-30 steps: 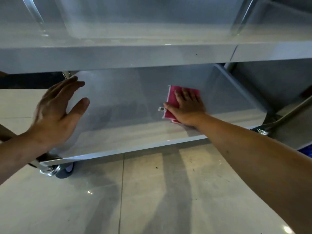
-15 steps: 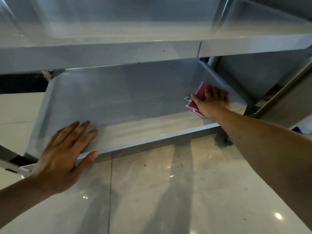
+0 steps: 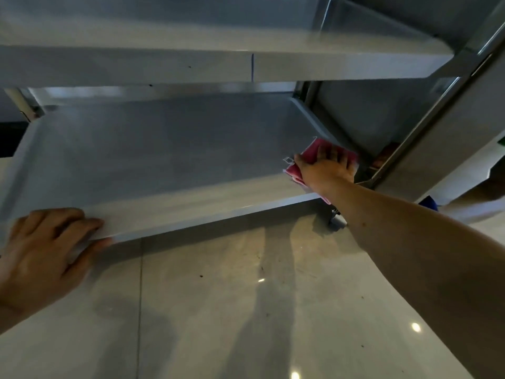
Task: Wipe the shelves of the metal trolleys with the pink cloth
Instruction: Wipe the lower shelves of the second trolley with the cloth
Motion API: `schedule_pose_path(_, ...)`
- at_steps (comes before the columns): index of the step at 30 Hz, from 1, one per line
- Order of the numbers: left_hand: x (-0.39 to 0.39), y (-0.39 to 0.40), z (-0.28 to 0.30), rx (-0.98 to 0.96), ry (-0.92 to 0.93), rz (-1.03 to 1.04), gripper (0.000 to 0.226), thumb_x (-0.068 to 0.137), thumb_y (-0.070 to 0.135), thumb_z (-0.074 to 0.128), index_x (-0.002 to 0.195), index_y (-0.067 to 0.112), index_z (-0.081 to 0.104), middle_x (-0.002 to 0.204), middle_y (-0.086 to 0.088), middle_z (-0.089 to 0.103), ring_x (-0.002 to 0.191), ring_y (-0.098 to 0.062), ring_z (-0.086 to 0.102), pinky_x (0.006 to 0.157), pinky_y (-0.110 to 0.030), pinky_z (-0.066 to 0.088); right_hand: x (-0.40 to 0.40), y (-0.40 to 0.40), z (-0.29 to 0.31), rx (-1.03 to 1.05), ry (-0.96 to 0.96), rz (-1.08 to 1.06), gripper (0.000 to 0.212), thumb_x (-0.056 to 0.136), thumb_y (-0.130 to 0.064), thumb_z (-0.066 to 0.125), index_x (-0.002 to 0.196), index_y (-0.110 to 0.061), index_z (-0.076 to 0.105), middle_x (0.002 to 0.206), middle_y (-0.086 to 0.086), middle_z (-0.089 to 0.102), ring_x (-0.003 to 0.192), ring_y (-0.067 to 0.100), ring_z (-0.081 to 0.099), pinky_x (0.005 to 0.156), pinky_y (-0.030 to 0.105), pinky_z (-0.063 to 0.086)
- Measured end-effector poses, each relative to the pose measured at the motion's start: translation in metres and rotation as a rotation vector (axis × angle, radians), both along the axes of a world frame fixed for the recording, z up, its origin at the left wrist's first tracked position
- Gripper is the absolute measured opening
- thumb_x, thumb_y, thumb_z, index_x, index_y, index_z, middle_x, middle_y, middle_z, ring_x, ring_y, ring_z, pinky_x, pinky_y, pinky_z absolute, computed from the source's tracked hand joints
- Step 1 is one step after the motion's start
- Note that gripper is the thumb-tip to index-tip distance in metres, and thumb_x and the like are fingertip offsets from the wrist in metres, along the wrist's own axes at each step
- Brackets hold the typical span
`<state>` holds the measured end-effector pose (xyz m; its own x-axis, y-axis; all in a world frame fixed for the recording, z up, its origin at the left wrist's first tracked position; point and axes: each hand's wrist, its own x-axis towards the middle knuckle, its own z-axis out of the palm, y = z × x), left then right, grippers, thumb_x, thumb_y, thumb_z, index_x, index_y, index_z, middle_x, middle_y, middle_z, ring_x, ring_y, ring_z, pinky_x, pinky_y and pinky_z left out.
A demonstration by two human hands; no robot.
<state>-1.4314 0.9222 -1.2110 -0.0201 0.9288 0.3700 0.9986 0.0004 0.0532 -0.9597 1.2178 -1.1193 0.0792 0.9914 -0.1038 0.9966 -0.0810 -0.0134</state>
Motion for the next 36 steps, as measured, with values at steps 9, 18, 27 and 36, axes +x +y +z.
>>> schedule_pose_path(9,0.006,0.012,0.014,0.017,-0.019,0.068,0.045,0.092,0.058,0.048,0.115,0.027,0.071,0.115,-0.005,0.06,0.109,-0.034,0.053,0.095,-0.052,0.039,0.002,0.007,0.0,0.003,0.04,-0.044,0.106,0.086,-0.089,0.012,0.164,-0.018,-0.004,0.171,0.015,0.003,0.156,0.041,0.002,0.124,0.057,-0.001)
schedule_pose_path(18,0.049,0.011,0.05,0.354,-0.048,-0.068,0.036,0.092,0.037,0.067,0.099,0.004,0.079,0.084,-0.012,0.066,0.073,-0.036,0.057,0.074,-0.042,0.041,-0.027,-0.009,0.003,-0.061,0.025,0.147,0.094,0.09,-0.085,0.011,0.163,-0.029,-0.01,0.172,0.007,-0.01,0.157,0.034,-0.005,0.126,0.052,-0.005)
schedule_pose_path(27,0.057,0.005,0.06,0.308,-0.091,-0.04,0.032,0.089,0.036,0.07,0.101,0.008,0.079,0.086,-0.011,0.065,0.077,-0.036,0.056,0.075,-0.045,0.045,-0.164,-0.062,0.004,-0.074,0.026,0.525,0.09,0.093,-0.081,0.012,0.163,-0.027,-0.008,0.171,0.007,-0.014,0.157,0.034,-0.012,0.125,0.047,-0.011)
schedule_pose_path(36,0.058,0.0,0.059,0.26,-0.113,-0.006,0.035,0.092,0.042,0.063,0.11,0.016,0.077,0.094,-0.003,0.064,0.09,-0.028,0.053,0.08,-0.041,0.046,-0.249,-0.105,0.004,-0.114,0.064,0.671,0.092,0.09,-0.084,0.012,0.163,-0.03,-0.007,0.171,0.005,-0.014,0.156,0.035,-0.013,0.124,0.049,-0.011)
